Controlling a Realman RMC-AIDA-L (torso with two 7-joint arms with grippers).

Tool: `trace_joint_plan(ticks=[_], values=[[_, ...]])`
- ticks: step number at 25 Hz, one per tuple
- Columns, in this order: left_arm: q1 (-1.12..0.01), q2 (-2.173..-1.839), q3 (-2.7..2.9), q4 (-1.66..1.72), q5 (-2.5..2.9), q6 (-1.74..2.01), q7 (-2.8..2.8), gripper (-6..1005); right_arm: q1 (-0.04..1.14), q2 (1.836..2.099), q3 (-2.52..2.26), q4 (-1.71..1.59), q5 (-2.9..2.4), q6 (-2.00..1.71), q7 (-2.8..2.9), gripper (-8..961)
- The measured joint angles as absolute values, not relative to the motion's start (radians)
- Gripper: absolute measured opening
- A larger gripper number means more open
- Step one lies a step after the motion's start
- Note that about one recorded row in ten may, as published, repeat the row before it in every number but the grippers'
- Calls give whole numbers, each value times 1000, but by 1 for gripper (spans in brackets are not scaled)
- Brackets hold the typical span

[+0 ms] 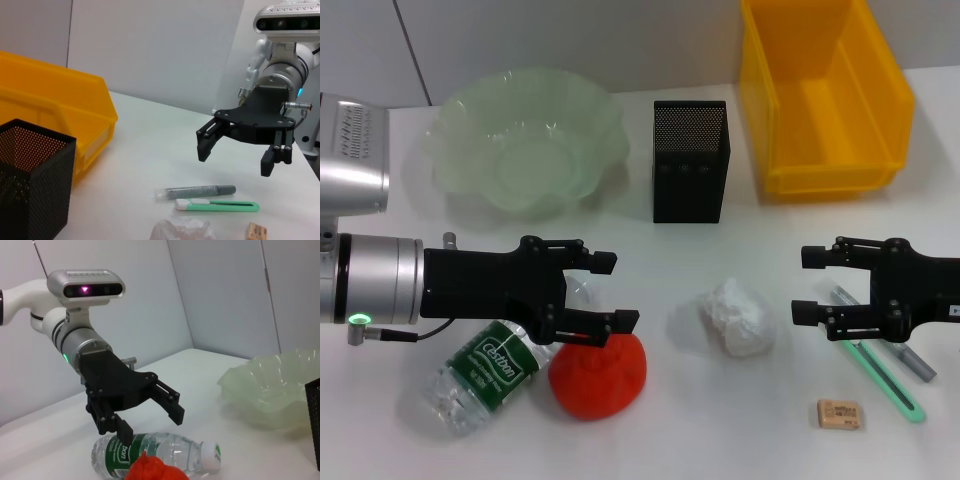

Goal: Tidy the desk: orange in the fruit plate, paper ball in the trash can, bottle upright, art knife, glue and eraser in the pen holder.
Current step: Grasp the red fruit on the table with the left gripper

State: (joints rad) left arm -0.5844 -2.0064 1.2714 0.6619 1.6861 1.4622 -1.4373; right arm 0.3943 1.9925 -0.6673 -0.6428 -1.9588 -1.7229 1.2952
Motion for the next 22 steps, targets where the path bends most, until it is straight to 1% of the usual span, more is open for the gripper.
trace_joint_plan(ticks=[14, 22], values=[[-578, -2001, 1257, 666, 1686, 1464, -1433, 800, 394, 1993, -667, -642, -1959, -1723, 1297, 816], [-582, -1995, 1248, 786, 1790, 1504, -1513, 800, 394, 1993, -667, -642, -1959, -1723, 1305, 816]])
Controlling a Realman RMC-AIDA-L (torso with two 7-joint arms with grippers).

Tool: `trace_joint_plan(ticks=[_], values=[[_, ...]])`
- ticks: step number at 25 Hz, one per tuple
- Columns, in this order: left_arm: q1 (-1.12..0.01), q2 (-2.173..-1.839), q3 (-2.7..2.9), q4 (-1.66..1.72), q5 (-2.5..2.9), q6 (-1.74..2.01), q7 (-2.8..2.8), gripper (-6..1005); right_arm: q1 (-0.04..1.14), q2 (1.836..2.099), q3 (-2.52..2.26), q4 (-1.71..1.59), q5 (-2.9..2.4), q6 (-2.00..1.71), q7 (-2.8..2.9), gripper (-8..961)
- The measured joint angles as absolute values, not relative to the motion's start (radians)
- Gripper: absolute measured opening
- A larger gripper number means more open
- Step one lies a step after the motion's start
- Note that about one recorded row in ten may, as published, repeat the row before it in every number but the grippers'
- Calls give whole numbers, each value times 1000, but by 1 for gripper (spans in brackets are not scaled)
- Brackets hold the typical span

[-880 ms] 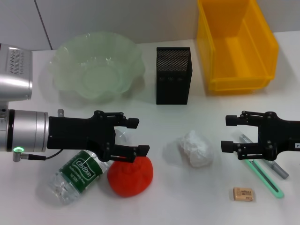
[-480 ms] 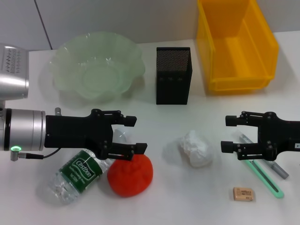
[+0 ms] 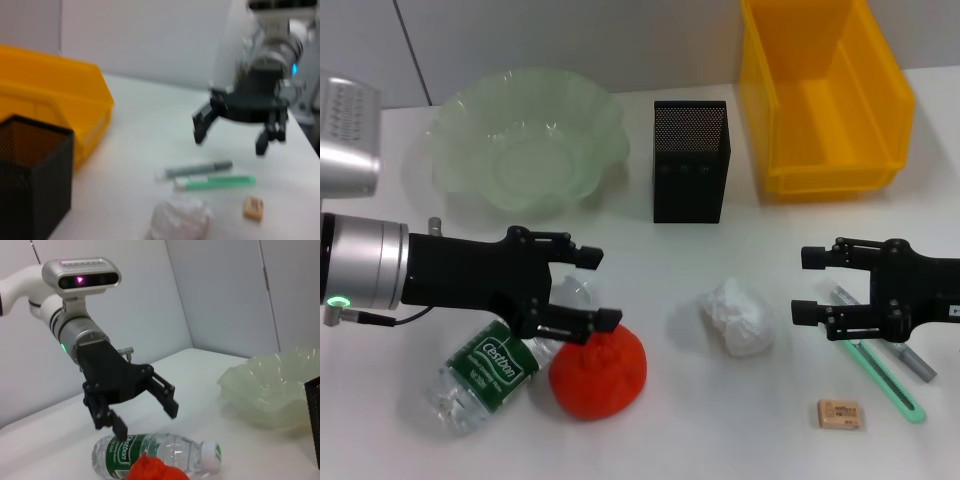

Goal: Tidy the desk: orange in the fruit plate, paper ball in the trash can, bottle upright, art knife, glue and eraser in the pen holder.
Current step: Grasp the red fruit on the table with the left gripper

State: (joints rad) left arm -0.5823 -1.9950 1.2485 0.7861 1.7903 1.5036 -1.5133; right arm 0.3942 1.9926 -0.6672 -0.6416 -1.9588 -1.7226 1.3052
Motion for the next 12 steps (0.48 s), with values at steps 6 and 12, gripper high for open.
trace_joint_plan(ticks=[6, 12], values=[[-617, -2028, 1249, 871, 1955, 1531, -1588, 799, 394, 1993, -667, -640, -1959, -1722, 1305, 815], [-638, -2042, 1251, 883, 1997, 1532, -1592, 798, 393, 1993, -667, -639, -1959, -1718, 1307, 815]])
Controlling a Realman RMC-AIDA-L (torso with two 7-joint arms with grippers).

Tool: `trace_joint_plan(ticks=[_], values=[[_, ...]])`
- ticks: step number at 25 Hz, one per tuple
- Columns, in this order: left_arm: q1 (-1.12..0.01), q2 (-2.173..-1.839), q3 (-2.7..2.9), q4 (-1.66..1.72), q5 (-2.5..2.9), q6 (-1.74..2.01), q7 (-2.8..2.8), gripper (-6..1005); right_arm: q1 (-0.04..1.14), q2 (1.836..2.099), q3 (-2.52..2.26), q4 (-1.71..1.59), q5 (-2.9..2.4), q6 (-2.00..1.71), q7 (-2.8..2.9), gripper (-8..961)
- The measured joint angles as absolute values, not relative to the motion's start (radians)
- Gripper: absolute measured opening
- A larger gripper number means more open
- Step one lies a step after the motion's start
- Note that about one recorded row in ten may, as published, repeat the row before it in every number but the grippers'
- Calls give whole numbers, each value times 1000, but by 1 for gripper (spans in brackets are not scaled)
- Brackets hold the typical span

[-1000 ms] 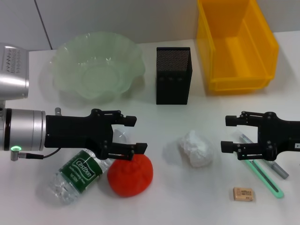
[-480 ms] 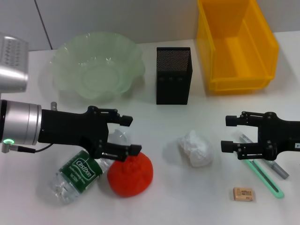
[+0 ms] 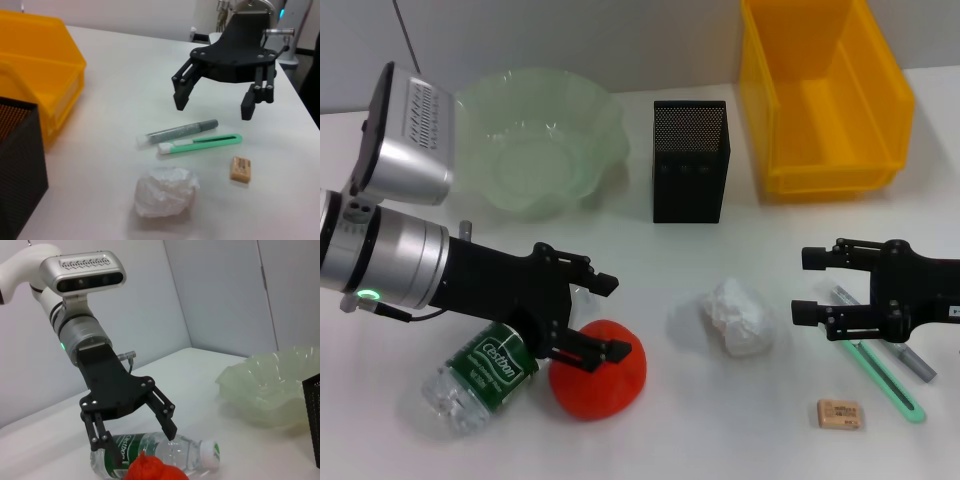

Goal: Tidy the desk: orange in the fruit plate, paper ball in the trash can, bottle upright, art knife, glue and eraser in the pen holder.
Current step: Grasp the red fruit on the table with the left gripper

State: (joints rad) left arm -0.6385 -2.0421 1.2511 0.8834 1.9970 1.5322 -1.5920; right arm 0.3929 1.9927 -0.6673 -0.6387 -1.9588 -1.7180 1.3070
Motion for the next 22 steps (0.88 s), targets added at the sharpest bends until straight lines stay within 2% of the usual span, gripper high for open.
trace_joint_plan(ticks=[11, 17, 22], values=[[-653, -2061, 1270, 884, 2089, 1533, -1592, 797, 396, 1992, -667, -642, -1959, -1715, 1320, 815], [-654, -2066, 1281, 882, 2131, 1508, -1583, 731, 397, 1991, -667, -643, -1959, -1715, 1321, 815], [-656, -2068, 1294, 883, 2141, 1499, -1583, 543, 398, 1991, -667, -643, -1958, -1715, 1330, 816]])
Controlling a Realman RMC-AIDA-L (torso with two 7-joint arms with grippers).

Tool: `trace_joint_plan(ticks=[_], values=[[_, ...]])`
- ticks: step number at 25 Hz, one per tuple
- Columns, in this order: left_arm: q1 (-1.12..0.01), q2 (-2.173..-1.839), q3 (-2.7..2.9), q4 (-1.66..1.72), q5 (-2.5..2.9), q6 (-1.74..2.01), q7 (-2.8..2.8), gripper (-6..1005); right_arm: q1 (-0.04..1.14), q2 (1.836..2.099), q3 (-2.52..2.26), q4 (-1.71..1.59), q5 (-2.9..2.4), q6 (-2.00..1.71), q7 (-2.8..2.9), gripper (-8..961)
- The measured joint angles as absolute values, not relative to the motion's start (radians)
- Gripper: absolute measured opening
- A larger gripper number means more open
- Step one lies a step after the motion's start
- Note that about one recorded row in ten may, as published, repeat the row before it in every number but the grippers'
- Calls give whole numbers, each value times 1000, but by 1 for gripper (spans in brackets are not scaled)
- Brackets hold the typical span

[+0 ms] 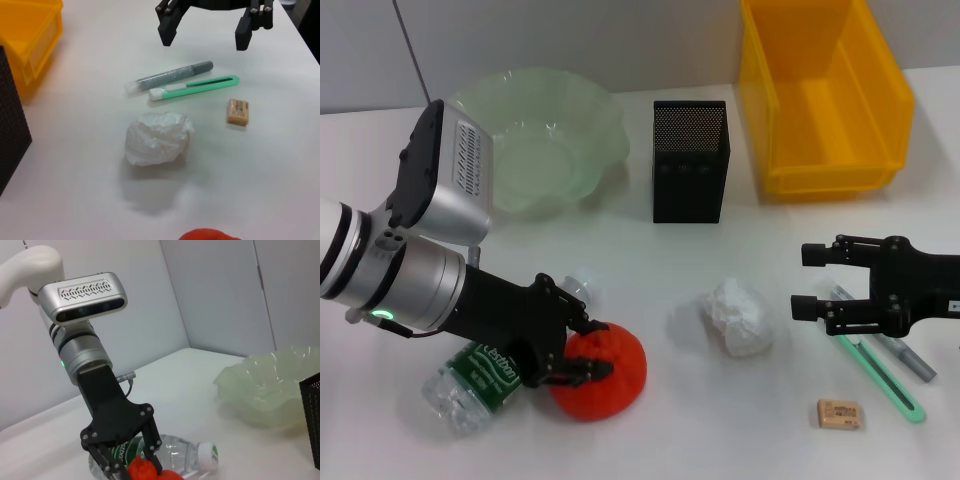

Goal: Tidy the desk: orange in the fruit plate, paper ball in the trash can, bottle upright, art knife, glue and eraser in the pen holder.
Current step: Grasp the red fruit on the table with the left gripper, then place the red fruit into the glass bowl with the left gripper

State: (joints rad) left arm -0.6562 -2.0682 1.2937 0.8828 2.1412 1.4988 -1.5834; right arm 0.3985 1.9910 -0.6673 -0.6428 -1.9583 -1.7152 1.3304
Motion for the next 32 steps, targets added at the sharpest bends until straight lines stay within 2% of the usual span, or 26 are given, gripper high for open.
trace_joint_plan(ticks=[13, 19, 23, 32], values=[[-656, -2066, 1263, 889, 2094, 1529, -1578, 255, 399, 1991, -667, -643, -1957, -1715, 1332, 807], [-660, -2064, 1076, 899, 1915, 1615, -1553, 138, 399, 1991, -667, -643, -1955, -1715, 1332, 802], [-654, -2066, 934, 851, 1766, 1554, -1526, 105, 402, 1991, -666, -643, -1955, -1714, 1332, 799], [-663, -2073, 898, 665, 1576, 1158, -1404, 70, 410, 1991, -666, -643, -1956, -1713, 1332, 793]])
